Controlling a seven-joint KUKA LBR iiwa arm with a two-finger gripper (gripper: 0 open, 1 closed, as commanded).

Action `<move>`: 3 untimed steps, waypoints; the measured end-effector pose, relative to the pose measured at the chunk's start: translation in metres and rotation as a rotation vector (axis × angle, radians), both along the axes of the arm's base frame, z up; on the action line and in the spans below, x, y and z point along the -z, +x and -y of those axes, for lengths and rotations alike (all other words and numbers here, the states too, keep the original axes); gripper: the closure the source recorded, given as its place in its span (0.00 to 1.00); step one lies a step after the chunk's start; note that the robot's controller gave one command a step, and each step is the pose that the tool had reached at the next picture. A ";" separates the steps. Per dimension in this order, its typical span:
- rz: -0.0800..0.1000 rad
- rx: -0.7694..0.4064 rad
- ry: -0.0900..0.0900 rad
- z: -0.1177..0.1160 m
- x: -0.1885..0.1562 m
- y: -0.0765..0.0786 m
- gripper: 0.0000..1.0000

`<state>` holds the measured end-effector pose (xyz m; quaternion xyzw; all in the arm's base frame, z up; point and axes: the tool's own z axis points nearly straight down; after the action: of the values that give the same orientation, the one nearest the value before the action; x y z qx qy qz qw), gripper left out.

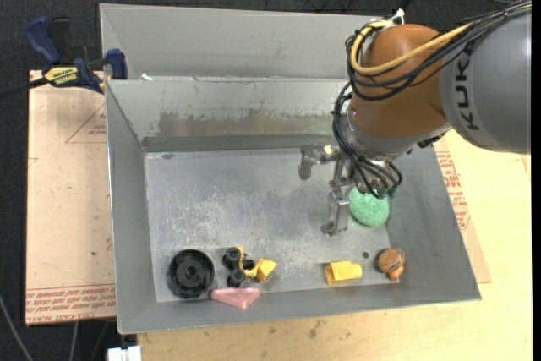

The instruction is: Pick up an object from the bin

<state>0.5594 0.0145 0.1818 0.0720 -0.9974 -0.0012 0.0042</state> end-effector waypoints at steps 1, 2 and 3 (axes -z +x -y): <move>0.016 -0.064 -0.002 -0.019 -0.011 -0.032 0.00; 0.016 -0.126 0.000 -0.032 0.035 -0.030 0.00; 0.007 -0.164 0.000 -0.076 0.064 -0.021 0.00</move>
Offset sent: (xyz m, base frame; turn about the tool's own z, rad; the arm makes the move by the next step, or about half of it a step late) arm -0.0163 0.0350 -0.0662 -0.1513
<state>0.5386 0.0902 0.1174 0.1536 -0.9881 -0.0003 0.0006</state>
